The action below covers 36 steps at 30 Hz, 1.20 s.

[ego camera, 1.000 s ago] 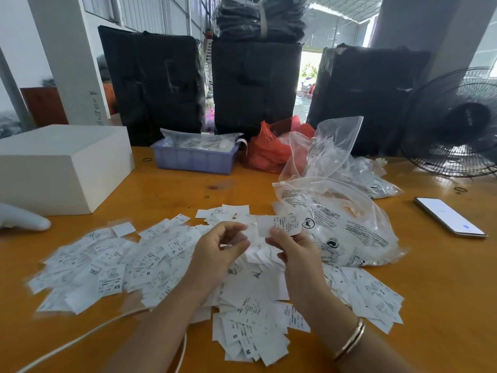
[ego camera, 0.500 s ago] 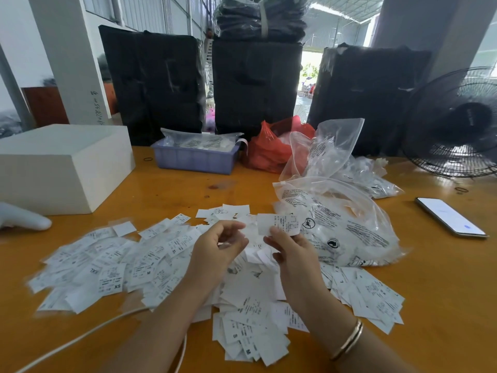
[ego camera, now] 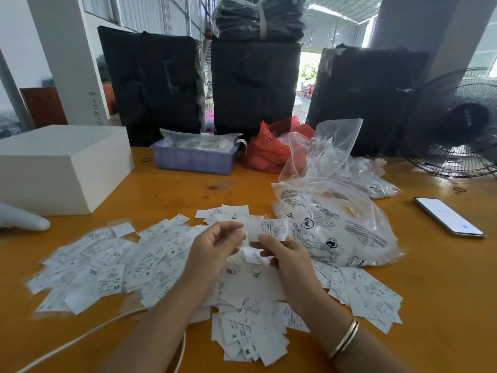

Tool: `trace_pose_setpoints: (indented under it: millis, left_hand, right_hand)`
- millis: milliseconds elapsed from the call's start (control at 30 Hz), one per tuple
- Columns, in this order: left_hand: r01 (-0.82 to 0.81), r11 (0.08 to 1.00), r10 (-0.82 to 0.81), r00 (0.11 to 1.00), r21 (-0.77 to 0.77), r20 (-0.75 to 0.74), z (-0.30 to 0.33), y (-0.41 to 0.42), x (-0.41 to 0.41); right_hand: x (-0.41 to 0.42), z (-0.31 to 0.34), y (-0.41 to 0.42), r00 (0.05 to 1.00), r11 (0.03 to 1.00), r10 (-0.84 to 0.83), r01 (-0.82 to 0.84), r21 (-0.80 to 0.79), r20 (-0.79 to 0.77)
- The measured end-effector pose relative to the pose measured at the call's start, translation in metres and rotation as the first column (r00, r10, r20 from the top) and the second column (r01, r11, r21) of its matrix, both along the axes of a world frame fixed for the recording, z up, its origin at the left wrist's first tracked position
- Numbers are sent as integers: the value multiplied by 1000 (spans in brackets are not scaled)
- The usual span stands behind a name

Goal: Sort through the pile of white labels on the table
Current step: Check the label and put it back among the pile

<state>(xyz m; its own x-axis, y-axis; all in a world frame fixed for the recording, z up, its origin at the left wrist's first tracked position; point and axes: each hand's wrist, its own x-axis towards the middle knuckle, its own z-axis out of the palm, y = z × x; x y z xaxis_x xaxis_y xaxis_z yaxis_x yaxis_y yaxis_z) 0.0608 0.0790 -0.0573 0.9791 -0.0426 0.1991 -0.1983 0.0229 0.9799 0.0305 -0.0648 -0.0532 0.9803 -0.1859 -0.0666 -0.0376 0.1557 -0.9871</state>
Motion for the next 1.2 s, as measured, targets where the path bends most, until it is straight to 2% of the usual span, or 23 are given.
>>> trace_pose_setpoints:
  millis: [100,267,367,500,633,867,967,1033,1100,1200]
  left_hand:
    - [46,997,-50,996,-59,-69,2,1,0]
    - [71,989,-95,979,-130,-183,3,0,-1]
    - [103,983,-132,972,-153,-195,4,-1,-1]
    - [161,984,-173,966,-75,-194,6,2,-1]
    - [122,986,-103,982,116,-162,5,4,-1]
    - [123,990,-113,985,73,-132,6,2,-2]
    - [129,955,-104,989,267,-107,5,1,-5]
    - [103,948,-77,992,301,-95,4,0,-5]
    - [110,952,-85,992,287,-95,3,0,-4]
    - [123,949,-102,991,290,-84,3,-1,-4]
  right_hand:
    - [2,1,-5,998,994,-20,12,-112,-66]
    - [3,4,-12,995,993,55,-63,-97,-82]
    - [2,4,-9,995,991,58,-67,-119,-84]
    - [3,5,-10,999,990,31,-35,-137,-27]
    - [1,7,-10,996,981,58,-45,-186,62]
    - [3,4,-9,995,975,62,-44,-217,77]
    - [3,2,-9,993,962,68,-39,-270,97]
    - [2,3,-8,987,941,103,-58,-332,119]
    - [3,5,-9,980,959,93,-41,-281,176]
    - [6,8,-15,967,983,-36,80,-167,252]
